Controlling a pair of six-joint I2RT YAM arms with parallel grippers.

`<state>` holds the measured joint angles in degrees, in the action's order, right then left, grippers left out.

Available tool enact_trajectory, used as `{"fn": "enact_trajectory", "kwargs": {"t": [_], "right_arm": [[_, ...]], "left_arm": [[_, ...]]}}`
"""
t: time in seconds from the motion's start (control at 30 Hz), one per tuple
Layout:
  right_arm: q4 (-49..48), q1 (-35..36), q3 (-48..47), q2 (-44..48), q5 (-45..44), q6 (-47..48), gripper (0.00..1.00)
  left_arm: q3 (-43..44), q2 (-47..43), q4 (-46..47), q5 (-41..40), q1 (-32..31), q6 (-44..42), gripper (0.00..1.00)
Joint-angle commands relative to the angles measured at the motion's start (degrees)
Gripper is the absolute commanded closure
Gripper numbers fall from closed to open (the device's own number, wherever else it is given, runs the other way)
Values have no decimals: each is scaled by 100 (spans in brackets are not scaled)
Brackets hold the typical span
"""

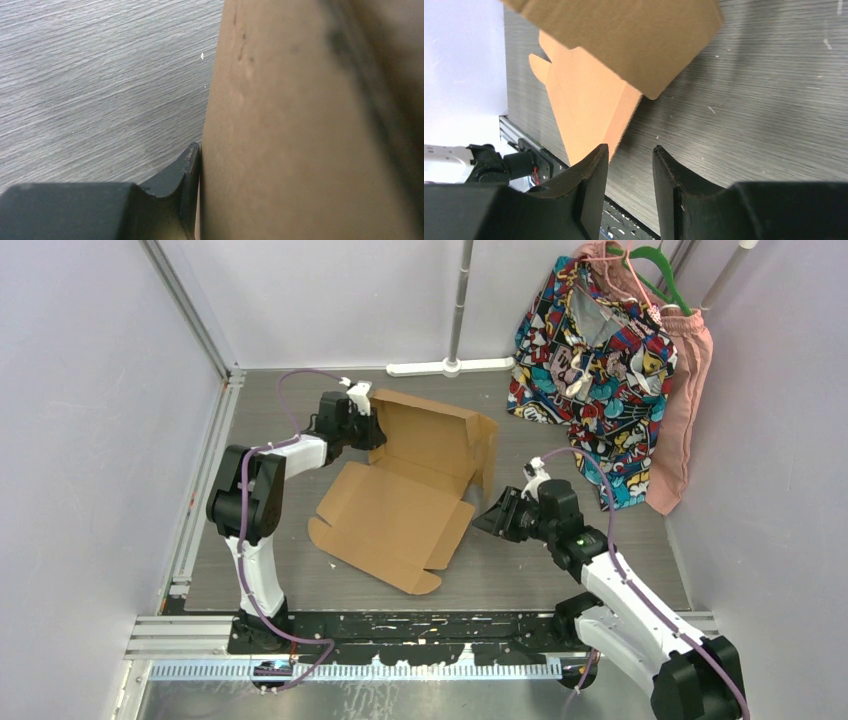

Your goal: Fold the paper box

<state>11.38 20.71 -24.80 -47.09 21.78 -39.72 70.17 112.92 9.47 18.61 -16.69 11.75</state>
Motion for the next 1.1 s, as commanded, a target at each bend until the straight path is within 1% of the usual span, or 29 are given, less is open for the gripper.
{"fn": "enact_trajectory", "kwargs": {"t": [0.0, 0.07, 0.2, 0.27, 0.33, 0.37, 0.43, 0.5, 0.6, 0.7, 0.87, 0.97, 1.0, 1.07], "right_arm": [[-546, 184, -51, 135, 173, -153, 56], [-569, 192, -52, 103, 210, -115, 55], [-1046, 233, 76, -153, 324, -387, 55], [-1102, 293, 121, -308, 310, -419, 56], [-843, 313, 46, -277, 87, -272, 56], [-482, 319, -61, -144, -176, -103, 56], [-155, 307, -223, 323, -617, 177, 54], [-113, 285, -402, 582, -793, 345, 52], [-77, 259, -667, 517, -869, 590, 53], [-5, 193, -859, 524, -1309, 907, 53], [-473, -134, -846, 495, -1366, 1201, 53], [-978, -419, -586, 883, -1557, 1265, 53], [-1077, -558, -538, 902, -1529, 1280, 53], [-1564, -862, -475, 550, -1125, 1225, 53]], "left_arm": [[199, 8, -8, 212, 43, 72, 78], [199, 25, 6, 222, 43, 80, 78], [170, 22, 54, 256, 43, 108, 78], [164, 9, 48, 266, 42, 108, 78], [171, 2, 25, 261, 43, 96, 78], [180, -6, 0, 272, 38, 85, 78], [181, -23, -22, 275, 44, 61, 78], [196, -12, -52, 293, 47, 35, 78], [220, -28, -107, 359, 84, 4, 78], [200, -72, -104, 497, 129, -21, 78], [216, -63, -160, 744, 161, -48, 78], [202, -60, -157, 934, 211, -48, 78], [187, -60, -116, 999, 235, -23, 78], [186, -35, -74, 1092, 253, -6, 78]]}}
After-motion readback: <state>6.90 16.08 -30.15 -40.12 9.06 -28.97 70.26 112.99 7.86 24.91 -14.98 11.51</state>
